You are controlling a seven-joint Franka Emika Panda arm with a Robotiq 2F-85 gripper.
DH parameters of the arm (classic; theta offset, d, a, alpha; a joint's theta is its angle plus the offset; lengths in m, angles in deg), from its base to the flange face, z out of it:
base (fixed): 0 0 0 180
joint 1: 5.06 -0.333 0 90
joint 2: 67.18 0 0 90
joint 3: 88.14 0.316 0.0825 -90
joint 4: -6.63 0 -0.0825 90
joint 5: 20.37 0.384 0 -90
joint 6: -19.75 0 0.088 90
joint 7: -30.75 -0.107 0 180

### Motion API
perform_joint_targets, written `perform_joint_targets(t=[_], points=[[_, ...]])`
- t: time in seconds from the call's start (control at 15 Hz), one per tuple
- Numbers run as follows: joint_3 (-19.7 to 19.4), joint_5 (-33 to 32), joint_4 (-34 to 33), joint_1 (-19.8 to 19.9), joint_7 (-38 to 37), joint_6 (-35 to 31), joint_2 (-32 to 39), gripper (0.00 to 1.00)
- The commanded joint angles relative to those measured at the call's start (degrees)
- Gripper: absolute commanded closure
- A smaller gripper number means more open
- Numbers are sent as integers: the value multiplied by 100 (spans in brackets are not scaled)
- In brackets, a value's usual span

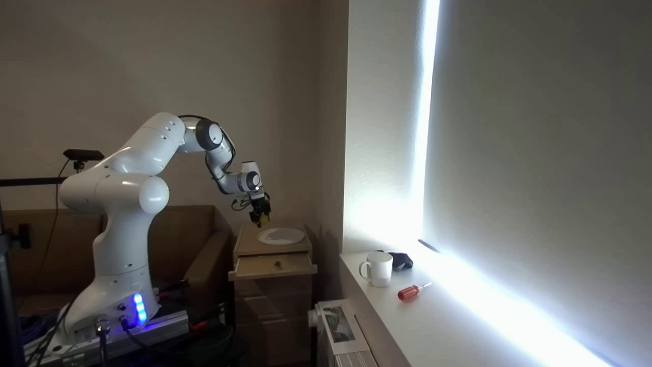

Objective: Pick the orange object and put it on the plate then close the drawer

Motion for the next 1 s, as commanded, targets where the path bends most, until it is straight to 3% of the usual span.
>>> perform_joint_targets(t=[0.0, 0.2, 0.53, 0.87, 0.93], points=[[-289, 101, -937, 35, -931, 256, 748, 49], [-332, 250, -1614, 207, -1653, 677, 1228, 49], [-12, 754, -2535, 594, -2534, 1530, 1702, 49], [74, 876, -3116, 722, -3239, 1692, 2011, 49], [72, 864, -3194, 726, -3374, 1730, 2061, 20]])
